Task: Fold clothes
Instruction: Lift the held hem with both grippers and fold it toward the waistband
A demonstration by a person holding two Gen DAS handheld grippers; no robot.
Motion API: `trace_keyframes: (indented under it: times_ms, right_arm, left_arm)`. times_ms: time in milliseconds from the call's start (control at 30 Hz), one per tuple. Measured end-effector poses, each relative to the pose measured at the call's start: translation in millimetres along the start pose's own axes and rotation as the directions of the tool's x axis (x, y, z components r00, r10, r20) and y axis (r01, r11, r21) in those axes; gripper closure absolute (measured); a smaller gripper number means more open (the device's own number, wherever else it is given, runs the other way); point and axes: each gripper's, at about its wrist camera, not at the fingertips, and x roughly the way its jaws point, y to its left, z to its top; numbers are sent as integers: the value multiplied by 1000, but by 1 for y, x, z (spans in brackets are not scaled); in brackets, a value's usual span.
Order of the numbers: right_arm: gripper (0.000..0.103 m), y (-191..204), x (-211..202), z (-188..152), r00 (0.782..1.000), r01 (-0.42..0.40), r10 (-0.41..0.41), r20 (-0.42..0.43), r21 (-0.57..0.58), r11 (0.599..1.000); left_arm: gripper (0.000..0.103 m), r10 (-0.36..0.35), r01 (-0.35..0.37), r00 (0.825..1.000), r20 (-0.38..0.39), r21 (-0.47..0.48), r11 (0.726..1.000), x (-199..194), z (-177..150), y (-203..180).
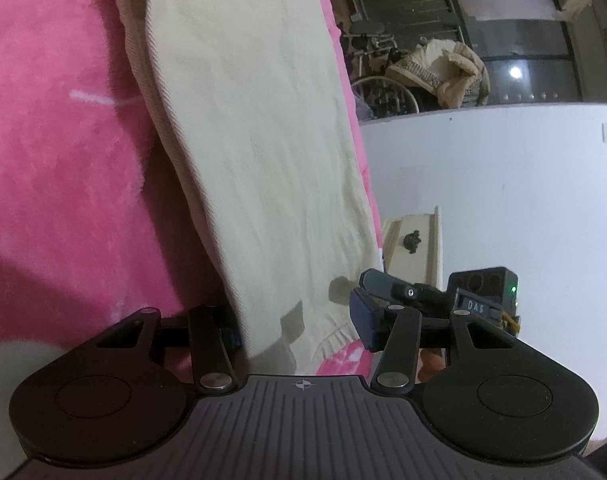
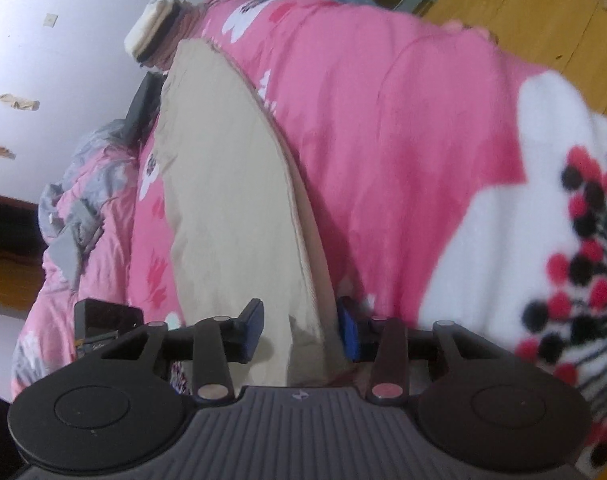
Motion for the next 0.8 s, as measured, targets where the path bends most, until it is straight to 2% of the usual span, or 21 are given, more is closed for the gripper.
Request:
trace_keyframes:
  times_ms: [233,367,433,500,600,667,800]
  right_arm:
    - [72,-4,12,2,1000,-26,25,14,23,999]
    - [81,1,13,-4,999,-33,33,18,3,999]
    - [82,3,13,-7,999,-36,36,21,-7,999]
    - [84,5,13,-11,999,-40,40,23,-17,999]
    - [89,9,14,-15,999,-45,46,26,-33,998]
    - [91,11,14,-19,998,-48,49,28,-43,998]
    - [92,24,6,-24,994,-73,79,69,-80,994]
  left_arm:
    - [53,15,-15,1000,-12,31,999,4,-2,-5]
    - [56,60,-59,998,-15,63,996,6,-2,-10]
    - [56,82,-80,997,-15,79,994,8,-3,-13]
    - [61,104,-102,994,-16,94,990,9,-3,-15]
    - [82,137,-134,990,-16,118,984,10,-3,-19]
    - [94,120,-119,993,0,153,981,6,-4,-25]
    - [99,86,-90,996,28,223,971,-2,-6,-37]
